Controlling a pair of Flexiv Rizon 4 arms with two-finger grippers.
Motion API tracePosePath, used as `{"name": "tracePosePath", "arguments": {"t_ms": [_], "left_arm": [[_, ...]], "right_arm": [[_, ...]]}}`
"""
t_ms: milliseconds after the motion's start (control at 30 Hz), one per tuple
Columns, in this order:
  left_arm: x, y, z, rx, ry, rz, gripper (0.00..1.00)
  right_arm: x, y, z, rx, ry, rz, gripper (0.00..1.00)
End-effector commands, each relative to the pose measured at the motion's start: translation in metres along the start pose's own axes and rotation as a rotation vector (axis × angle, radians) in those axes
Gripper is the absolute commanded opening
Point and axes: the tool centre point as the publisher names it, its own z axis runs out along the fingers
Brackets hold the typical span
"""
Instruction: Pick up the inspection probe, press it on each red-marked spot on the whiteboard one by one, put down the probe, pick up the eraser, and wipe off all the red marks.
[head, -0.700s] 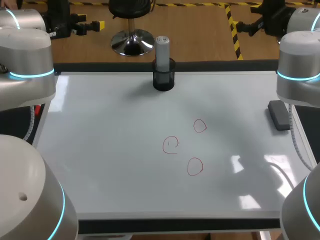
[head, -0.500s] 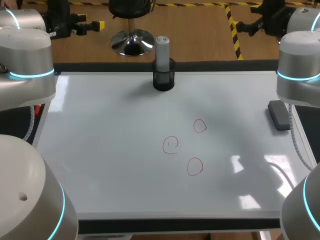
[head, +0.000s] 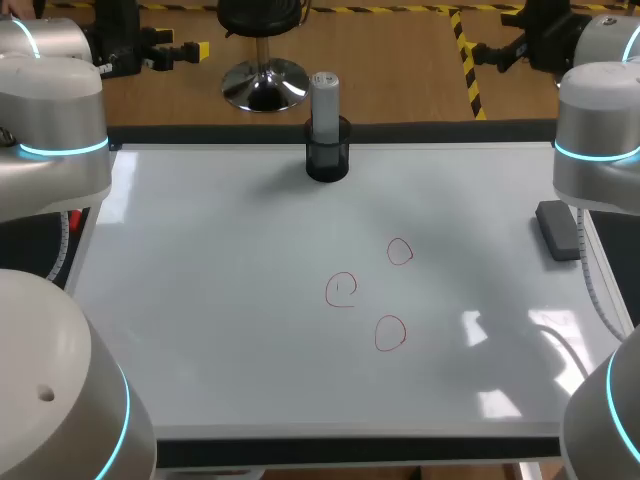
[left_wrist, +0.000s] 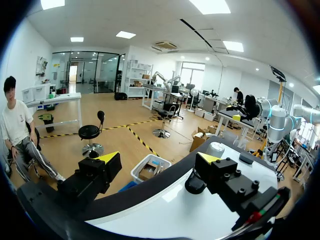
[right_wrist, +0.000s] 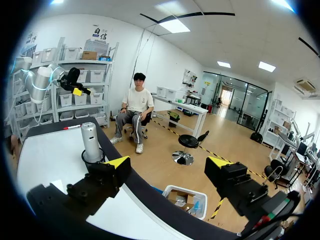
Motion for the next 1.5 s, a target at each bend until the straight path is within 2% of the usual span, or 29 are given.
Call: {"name": "tracePosePath", "arguments": {"t_ms": [33,433,500,733,1500], "left_arm": [[0.0,0.0,0.0,0.0,0.0,0.0,1.0],[0.0,0.0,0.0,0.0,0.0,0.0,1.0],[0.0,0.0,0.0,-0.023,-0.006,0.025,1.0],[0.006,0.0,0.007,-0.048,0.041,0.065,1.0],[0.038,0.006,0.02,-0.032,0.325,0.191,1.0]], "right_arm": [[0.0,0.0,0.0,0.0,0.0,0.0,1.0],[0.0,0.0,0.0,0.0,0.0,0.0,1.0],[0.0,0.0,0.0,0.0,0.0,0.0,1.0],[0.0,0.0,0.0,0.0,0.0,0.0,1.0],[0.0,0.0,0.0,0.0,0.0,0.0,1.0]]}}
